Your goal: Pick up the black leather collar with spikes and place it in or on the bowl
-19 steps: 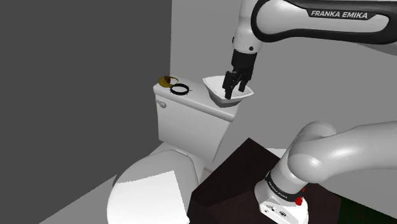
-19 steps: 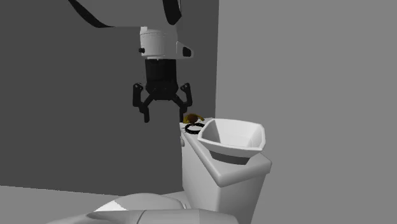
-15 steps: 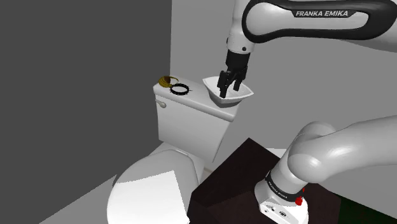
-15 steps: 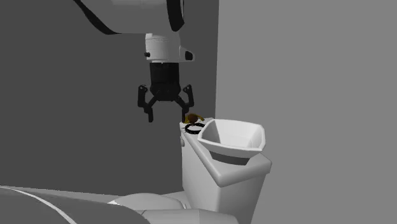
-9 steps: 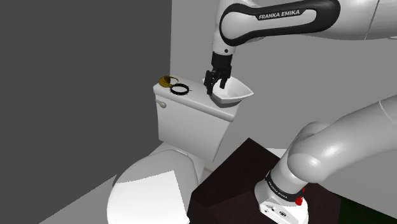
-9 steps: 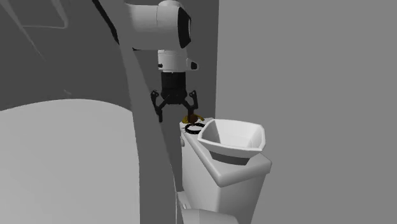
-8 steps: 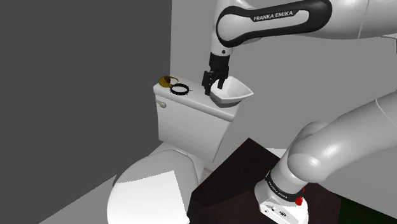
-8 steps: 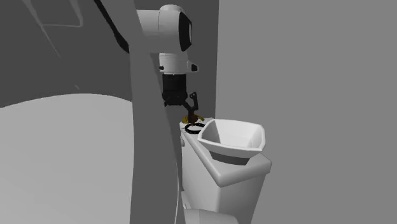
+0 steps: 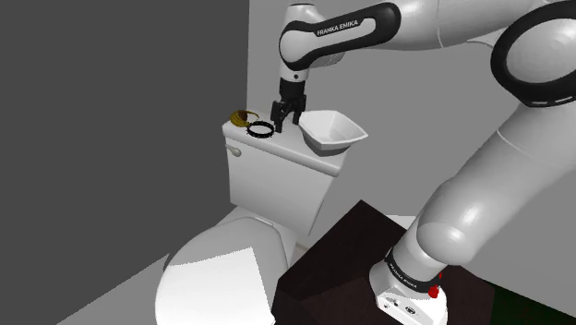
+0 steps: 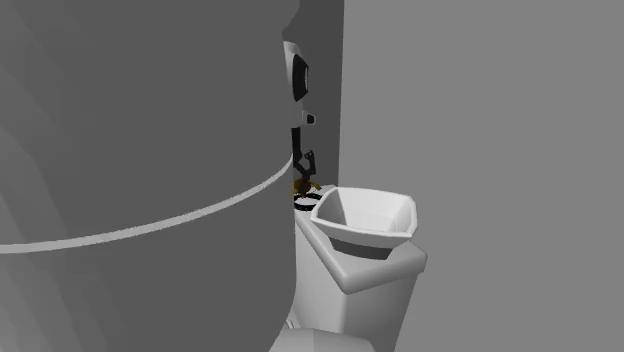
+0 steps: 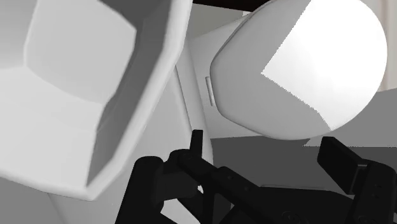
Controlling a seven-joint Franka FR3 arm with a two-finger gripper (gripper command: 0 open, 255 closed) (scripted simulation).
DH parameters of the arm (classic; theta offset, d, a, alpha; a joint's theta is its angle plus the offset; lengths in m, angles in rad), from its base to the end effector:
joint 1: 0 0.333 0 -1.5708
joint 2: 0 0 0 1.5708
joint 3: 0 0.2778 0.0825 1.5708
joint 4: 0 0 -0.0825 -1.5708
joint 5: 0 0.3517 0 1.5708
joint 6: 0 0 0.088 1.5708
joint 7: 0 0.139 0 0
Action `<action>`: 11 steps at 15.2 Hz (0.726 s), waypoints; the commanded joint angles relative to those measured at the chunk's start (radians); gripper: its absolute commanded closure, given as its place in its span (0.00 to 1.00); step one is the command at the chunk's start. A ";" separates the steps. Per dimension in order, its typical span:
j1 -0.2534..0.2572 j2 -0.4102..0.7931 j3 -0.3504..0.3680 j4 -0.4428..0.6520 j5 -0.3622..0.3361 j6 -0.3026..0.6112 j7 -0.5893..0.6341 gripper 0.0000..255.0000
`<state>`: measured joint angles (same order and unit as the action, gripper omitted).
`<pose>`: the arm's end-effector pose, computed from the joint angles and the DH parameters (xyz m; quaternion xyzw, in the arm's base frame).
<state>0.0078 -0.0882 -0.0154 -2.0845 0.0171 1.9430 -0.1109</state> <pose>0.4926 -0.0021 0.4035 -0.9984 -0.0483 0.0261 0.0101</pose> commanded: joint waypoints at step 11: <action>-0.014 0.487 0.000 0.502 0.024 -0.009 -0.098 0.00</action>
<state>-0.0031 0.3534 -0.0160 -1.6384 0.0385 1.9436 -0.2001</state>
